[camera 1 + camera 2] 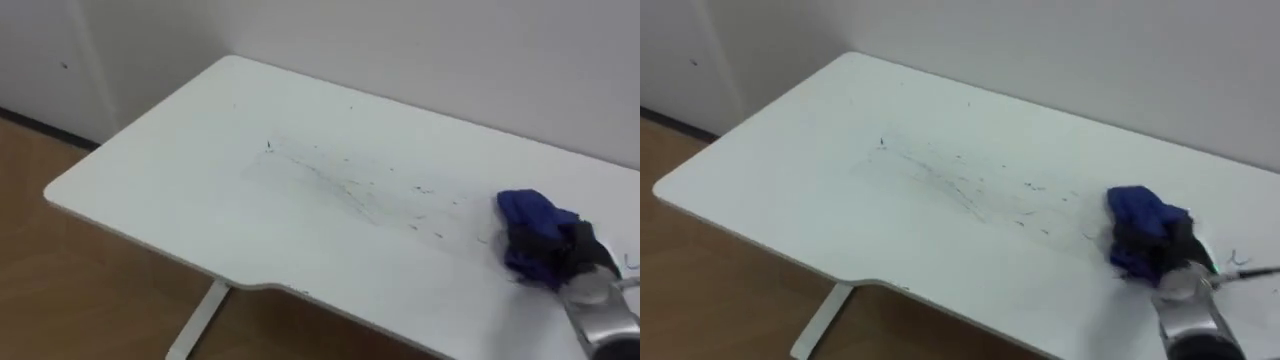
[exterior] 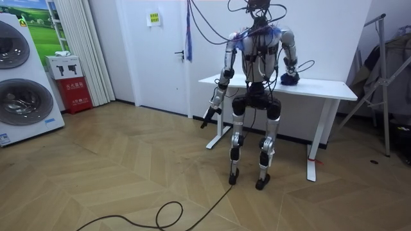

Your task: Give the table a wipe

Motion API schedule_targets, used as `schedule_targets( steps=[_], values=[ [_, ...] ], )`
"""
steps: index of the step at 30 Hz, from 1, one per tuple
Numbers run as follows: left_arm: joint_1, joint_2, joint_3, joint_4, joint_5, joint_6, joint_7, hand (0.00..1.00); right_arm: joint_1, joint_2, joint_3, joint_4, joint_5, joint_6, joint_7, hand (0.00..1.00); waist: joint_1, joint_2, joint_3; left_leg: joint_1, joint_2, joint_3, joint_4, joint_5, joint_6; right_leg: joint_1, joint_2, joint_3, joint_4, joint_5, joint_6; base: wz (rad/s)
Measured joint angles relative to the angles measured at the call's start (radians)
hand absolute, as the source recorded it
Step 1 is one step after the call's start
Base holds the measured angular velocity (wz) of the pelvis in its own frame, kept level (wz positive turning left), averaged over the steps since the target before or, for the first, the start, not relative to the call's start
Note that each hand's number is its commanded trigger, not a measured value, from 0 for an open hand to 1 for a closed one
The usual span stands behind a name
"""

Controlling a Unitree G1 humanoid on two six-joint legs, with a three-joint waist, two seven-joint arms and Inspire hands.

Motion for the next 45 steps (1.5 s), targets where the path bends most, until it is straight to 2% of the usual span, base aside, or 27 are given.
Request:
schedule_targets(
  steps=[1, 2, 5, 8, 9, 11, 13, 15, 16, 19, 21, 23, 26, 28, 30, 31, 32, 33, 34, 36, 38, 39, 40, 41, 42, 43, 45],
  values=[
    [-0.016, -0.002, -0.012, -0.002, 0.0, 0.001, -0.008, 0.0, -0.051, 0.03, 0.035, -0.004, -0.019, 0.001, 0.039, 1.0, 0.016, 0.004, 0.0129, 0.0, 0.003, 0.001, -0.001, 0.002, -0.002, -0.006, 0.004, 0.0, -0.001, -0.003, -0.004, 0.03],
    [-0.023, -0.002, -0.025, -0.001, 0.001, 0.002, -0.009, 0.0, -0.071, 0.039, 0.054, -0.011, -0.026, 0.002, 0.057, 1.0, 0.027, 0.006, 0.016, 0.0, 0.003, 0.0, -0.005, 0.003, -0.004, -0.009, 0.005, 0.002, -0.002, -0.005, -0.005, 0.06],
    [-0.028, -0.008, -0.04, -0.038, 0.001, 0.018, -0.019, 0.0, -0.125, 0.047, 0.091, -0.064, -0.062, -0.003, 0.112, 1.0, 0.087, 0.006, 0.0166, -0.003, 0.003, -0.008, -0.019, 0.015, -0.007, -0.023, 0.008, 0.002, -0.005, -0.011, -0.006, 0.13],
    [0.001, -0.007, -0.033, -0.042, -0.003, 0.041, -0.02, 0.0, -0.115, 0.045, 0.09, -0.08, -0.067, -0.018, 0.112, 1.0, 0.081, 0.003, 0.014, -0.011, 0.0, -0.037, -0.02, 0.016, -0.006, -0.016, 0.002, -0.033, -0.003, -0.015, 0.001, 0.37],
    [0.013, -0.006, -0.034, -0.042, -0.008, 0.041, -0.02, 0.0, -0.08, 0.041, 0.079, -0.077, -0.07, -0.031, 0.108, 1.0, 0.065, 0.002, 0.0137, -0.006, 0.0, -0.047, -0.019, 0.016, -0.006, -0.003, 0.001, -0.043, -0.006, -0.015, 0.001, 0.47],
    [0.026, -0.006, -0.022, -0.036, -0.017, 0.037, -0.021, 0.0, 0.012, 0.042, 0.044, -0.075, -0.062, -0.102, 0.071, 1.0, 0.028, 0.003, 0.0145, 0.015, -0.007, -0.05, -0.02, 0.016, -0.006, 0.034, -0.005, -0.052, -0.021, -0.017, 0.005, 0.46],
    [0.04, -0.006, 0.014, -0.037, -0.014, 0.009, -0.016, 0.0, 0.128, 0.042, -0.01, -0.075, -0.071, -0.208, -0.002, 1.0, -0.03, -0.004, 0.0121, 0.05, -0.019, -0.045, -0.023, 0.016, -0.006, 0.084, -0.017, -0.051, -0.039, -0.025, 0.018, 0.3],
    [0.052, -0.005, 0.046, -0.037, 0.0, -0.012, -0.015, 0.0, 0.207, 0.036, -0.096, -0.077, -0.077, -0.238, -0.047, 1.0, -0.082, -0.012, 0.0073, 0.071, -0.029, -0.038, -0.027, 0.015, -0.006, 0.11, -0.025, -0.049, -0.038, -0.03, 0.025, 0.14],
    [0.05, -0.006, 0.08, -0.039, 0.012, -0.027, -0.013, 0.0, 0.262, 0.015, -0.155, -0.077, -0.081, -0.244, -0.076, 1.0, -0.099, -0.017, -0.0019, 0.082, -0.031, -0.026, -0.035, 0.015, -0.006, 0.111, -0.029, -0.043, -0.035, -0.031, 0.028, -0.08],
    [0.048, -0.001, 0.138, -0.051, 0.051, -0.045, 0.02, 0.0, 0.389, -0.051, -0.257, -0.077, -0.082, -0.245, -0.128, 1.0, -0.119, -0.015, -0.011, 0.097, -0.033, -0.01, -0.038, 0.003, 0.012, 0.124, -0.03, -0.027, -0.035, -0.03, 0.03, -0.33],
    [0.046, -0.001, 0.133, -0.048, 0.048, -0.045, 0.039, 0.0, 0.418, -0.074, -0.28, -0.078, -0.049, -0.245, -0.144, 1.0, -0.144, -0.005, -0.0177, 0.096, -0.031, -0.008, -0.041, -0.016, 0.031, 0.124, -0.026, -0.025, -0.034, -0.034, 0.039, -0.16],
    [0.035, -0.003, 0.129, -0.046, 0.049, -0.041, 0.043, 0.0, 0.399, -0.072, -0.283, -0.073, -0.046, -0.227, -0.146, 1.0, -0.142, -0.003, -0.0169, 0.096, -0.027, 0.007, -0.042, -0.021, 0.031, 0.118, -0.026, 0.0, -0.036, -0.034, 0.049, -0.36],
    [0.01, -0.014, 0.085, -0.025, 0.045, -0.027, 0.052, 0.0, 0.298, -0.054, -0.23, -0.04, -0.018, -0.137, -0.146, 1.0, -0.123, 0.007, -0.0146, 0.104, -0.019, 0.04, -0.037, -0.021, 0.03, 0.102, -0.019, 0.033, -0.026, -0.025, 0.043, -0.4],
    [-0.008, -0.029, 0.045, -0.001, 0.048, -0.018, 0.054, 0.0, 0.185, -0.013, -0.147, -0.039, -0.02, -0.036, -0.124, 1.0, -0.056, 0.01, -0.0135, 0.083, -0.015, 0.062, -0.036, -0.02, 0.021, 0.047, -0.012, 0.056, 0.003, -0.014, 0.026, -0.8],
    [-0.028, -0.034, 0.031, 0.011, 0.049, 0.001, 0.05, 0.0, 0.08, 0.042, -0.032, -0.085, -0.057, 0.034, -0.072, 1.0, -0.005, 0.0, -0.0099, 0.053, -0.013, 0.063, -0.028, -0.014, 0.024, -0.009, -0.006, 0.033, 0.028, -0.003, 0.008, -0.88],
    [-0.044, -0.032, 0.02, 0.026, 0.048, 0.016, 0.046, 0.0, 0.026, 0.087, 0.049, -0.138, -0.124, 0.046, -0.028, 1.0, 0.015, -0.009, -0.0019, 0.035, -0.003, 0.068, -0.019, -0.012, 0.019, -0.032, -0.009, -0.006, 0.043, -0.002, -0.003, -0.53],
    [-0.049, -0.03, 0.007, 0.038, 0.046, 0.023, 0.044, 0.0, -0.009, 0.095, 0.084, -0.146, -0.141, 0.046, -0.01, 1.0, 0.027, -0.01, 0.0041, 0.032, 0.004, 0.071, -0.015, -0.011, 0.015, -0.039, -0.011, -0.018, 0.055, -0.006, -0.009, -0.11],
    [-0.077, -0.029, -0.017, 0.041, 0.046, 0.032, 0.033, 0.0, -0.081, 0.137, 0.134, -0.151, -0.171, 0.042, 0.035, 1.0, 0.049, -0.01, 0.0176, 0.028, 0.01, 0.071, 0.001, -0.013, 0.01, -0.052, -0.025, -0.038, 0.085, -0.021, -0.018, 0.17],
    [-0.099, -0.028, -0.045, 0.041, 0.046, 0.032, 0.025, 0.0, -0.141, 0.161, 0.159, -0.143, -0.186, 0.024, 0.065, 1.0, 0.079, -0.012, 0.0249, 0.014, 0.011, 0.065, 0.021, -0.017, 0.008, -0.077, -0.04, -0.056, 0.124, -0.039, -0.021, 0.31],
    [-0.126, -0.024, -0.082, 0.051, 0.044, 0.015, 0.01, 0.0, -0.214, 0.165, 0.17, -0.106, -0.185, -0.018, 0.089, 1.0, 0.124, -0.012, 0.0315, -0.015, 0.006, 0.044, 0.041, -0.016, 0.008, -0.109, -0.055, -0.059, 0.162, -0.052, -0.016, 0.48],
    [-0.121, -0.011, -0.081, 0.051, 0.044, -0.013, 0.003, 0.0, -0.249, 0.165, 0.169, -0.077, -0.179, -0.034, 0.089, 1.0, 0.156, -0.013, 0.0274, -0.049, 0.03, 0.046, 0.036, -0.013, 0.009, -0.112, -0.048, -0.061, 0.159, -0.042, 0.011, 0.33],
    [-0.124, -0.003, -0.064, 0.059, 0.044, -0.022, -0.003, 0.0, -0.246, 0.153, 0.148, -0.045, -0.175, -0.043, 0.08, 1.0, 0.159, -0.017, 0.0288, -0.063, 0.044, 0.063, 0.053, -0.011, 0.006, -0.108, -0.095, -0.118, 0.231, -0.067, 0.028, 0.67],
    [-0.132, 0.013, -0.061, 0.059, 0.044, -0.025, -0.013, 0.0, -0.226, 0.126, 0.129, 0.014, -0.146, -0.044, 0.062, 1.0, 0.16, -0.022, 0.0289, -0.067, 0.05, 0.082, 0.074, -0.011, 0.006, -0.087, -0.189, -0.189, 0.316, -0.1, 0.055, 0.81],
    [-0.135, 0.022, -0.059, 0.058, 0.045, -0.029, -0.018, 0.0, -0.215, 0.113, 0.117, 0.047, -0.129, -0.041, 0.058, 1.0, 0.169, -0.028, 0.0266, -0.069, 0.053, 0.089, 0.075, -0.011, 0.006, -0.077, -0.231, -0.198, 0.352, -0.107, 0.065, 0.7],
    [-0.137, 0.04, -0.056, 0.057, 0.043, -0.039, -0.021, 0.0, -0.196, 0.084, 0.109, 0.103, -0.095, -0.037, 0.053, 1.0, 0.176, -0.035, 0.026, -0.073, 0.067, 0.12, 0.076, -0.01, 0.003, -0.066, -0.311, -0.195, 0.394, -0.108, 0.076, 0.35],
    [-0.14, 0.056, -0.053, 0.057, 0.039, -0.043, -0.028, 0.0, -0.168, 0.056, 0.073, 0.124, -0.044, -0.057, 0.042, 1.0, 0.172, -0.041, 0.0223, -0.091, 0.091, 0.154, 0.094, -0.012, -0.005, -0.065, -0.368, -0.191, 0.393, -0.094, 0.084, 0.2],
    [-0.141, 0.091, -0.019, 0.057, 0.039, -0.056, -0.031, 0.0, -0.114, 0.014, 0.033, 0.123, -0.015, -0.098, 0.019, 1.0, 0.157, -0.039, 0.0229, -0.113, 0.139, 0.175, 0.12, -0.016, -0.031, -0.066, -0.409, -0.175, 0.323, -0.04, 0.088, -0.06]
  ],
)
